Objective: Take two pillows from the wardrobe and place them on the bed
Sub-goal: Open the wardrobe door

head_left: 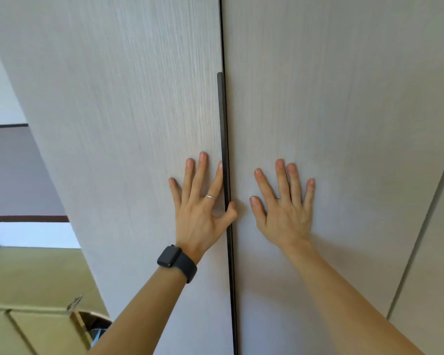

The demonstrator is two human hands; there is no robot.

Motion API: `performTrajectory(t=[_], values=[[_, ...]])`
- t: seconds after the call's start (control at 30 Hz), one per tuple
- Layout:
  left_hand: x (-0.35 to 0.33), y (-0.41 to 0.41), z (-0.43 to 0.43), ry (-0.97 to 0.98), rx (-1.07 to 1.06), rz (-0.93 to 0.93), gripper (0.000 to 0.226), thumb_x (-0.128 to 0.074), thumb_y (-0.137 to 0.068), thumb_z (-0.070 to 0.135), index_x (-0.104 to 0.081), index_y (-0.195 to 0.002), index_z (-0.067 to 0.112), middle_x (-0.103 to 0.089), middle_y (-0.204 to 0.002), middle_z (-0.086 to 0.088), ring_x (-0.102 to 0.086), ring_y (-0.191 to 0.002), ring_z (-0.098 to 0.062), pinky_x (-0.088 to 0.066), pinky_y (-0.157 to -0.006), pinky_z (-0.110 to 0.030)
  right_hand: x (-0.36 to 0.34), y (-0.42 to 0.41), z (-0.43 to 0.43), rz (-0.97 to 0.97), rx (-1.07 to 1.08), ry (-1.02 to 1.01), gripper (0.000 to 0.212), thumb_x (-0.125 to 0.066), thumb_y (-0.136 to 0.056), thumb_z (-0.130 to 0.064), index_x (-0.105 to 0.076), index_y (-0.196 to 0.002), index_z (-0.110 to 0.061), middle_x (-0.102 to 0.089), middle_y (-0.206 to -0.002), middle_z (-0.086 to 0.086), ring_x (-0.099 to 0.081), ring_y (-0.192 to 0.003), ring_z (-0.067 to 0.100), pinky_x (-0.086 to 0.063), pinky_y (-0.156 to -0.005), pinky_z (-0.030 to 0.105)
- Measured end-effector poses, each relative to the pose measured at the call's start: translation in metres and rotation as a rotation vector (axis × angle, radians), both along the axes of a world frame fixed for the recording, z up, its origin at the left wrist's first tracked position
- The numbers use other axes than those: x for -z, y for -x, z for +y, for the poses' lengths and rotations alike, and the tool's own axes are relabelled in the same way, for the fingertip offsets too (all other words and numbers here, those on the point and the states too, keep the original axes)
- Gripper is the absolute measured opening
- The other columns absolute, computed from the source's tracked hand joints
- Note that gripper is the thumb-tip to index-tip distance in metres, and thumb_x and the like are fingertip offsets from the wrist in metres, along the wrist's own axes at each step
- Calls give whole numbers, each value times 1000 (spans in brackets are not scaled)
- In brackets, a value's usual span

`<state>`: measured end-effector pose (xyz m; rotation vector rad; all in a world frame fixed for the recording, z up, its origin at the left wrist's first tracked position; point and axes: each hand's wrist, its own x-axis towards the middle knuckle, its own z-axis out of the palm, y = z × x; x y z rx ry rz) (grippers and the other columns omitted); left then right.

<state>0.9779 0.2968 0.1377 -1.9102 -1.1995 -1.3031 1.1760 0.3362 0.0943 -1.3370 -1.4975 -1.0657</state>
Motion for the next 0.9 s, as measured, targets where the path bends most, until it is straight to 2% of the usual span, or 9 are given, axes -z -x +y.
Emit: performTrajectory(t=[0.17,0.27,0.33,0.4,0.47,0.6,0.67,0.77,0.9], values=[[0,12,-35,15,-18,10,78,-64,-82,43,-35,-152,22,-16,-165,-8,-9,-153,-29,-3,-118,-64,-8,1,-21,20,-30,142,62,-31,-103,-55,-12,-159,-37,2,-170,4,-2,-156,25,-1,-122,58],[-1,25,-68,26,-11,23,80,-65,-81,43,-35,-152,22,-16,-165,-8,-10,-153,-27,-5,-118,-64,-20,12,-51,112,-127,318,66,-31,-101,-54,-7,-160,-35,7,-169,3,8,-155,24,-3,-122,59],[-1,37,-91,31,-3,35,80,-65,-82,44,-32,-151,22,-17,-164,-8,-12,-153,-26,-8,-118,-64,-13,25,-82,303,-362,476,67,-31,-98,-61,-10,-158,-40,7,-169,-3,10,-155,15,-6,-123,54],[-2,52,-115,40,0,52,77,-61,-86,49,-30,-151,23,-17,-164,-8,-14,-153,-26,-9,-119,-62,0,45,-122,535,-729,671,62,-30,-93,-74,-14,-151,-58,-1,-166,-24,3,-152,-2,-15,-123,41],[-2,68,-139,74,-2,63,75,-58,-88,51,-29,-151,23,-18,-164,-9,-14,-153,-27,-9,-120,-61,17,72,-162,580,-997,799,55,-33,-89,-78,-18,-142,-71,-8,-159,-39,-6,-147,-13,-19,-117,24],[-4,98,-181,170,-55,96,77,-53,-92,55,-17,-155,28,-14,-166,-6,-12,-153,-25,-13,-119,-62,53,121,-208,541,-1280,910,43,-39,-100,-57,-24,-141,-63,-22,-147,-52,-21,-140,-20,-24,-115,11],[-4,111,-203,217,-44,72,75,-51,-94,56,-16,-156,30,-17,-166,1,-18,-152,-20,-20,-120,-55,63,139,-220,591,-1341,901,47,-45,-103,-41,-23,-141,-59,-26,-140,-57,-26,-136,-23,-25,-107,2],[-3,127,-239,351,48,-180,73,-57,-93,54,-21,-154,39,-30,-159,21,-30,-145,-2,-29,-116,-21,67,161,-234,571,-1466,820,53,-51,-105,-23,-32,-149,-45,-39,-148,-38,-36,-140,-8,-31,-109,8],[-2,147,-283,403,57,-444,62,-67,-84,53,-39,-139,54,-58,-129,33,-57,-120,4,-47,-97,-17,70,191,-250,524,-1594,813,55,-58,-101,-17,-38,-153,-19,-44,-155,-12,-39,-144,10,-35,-116,27]])
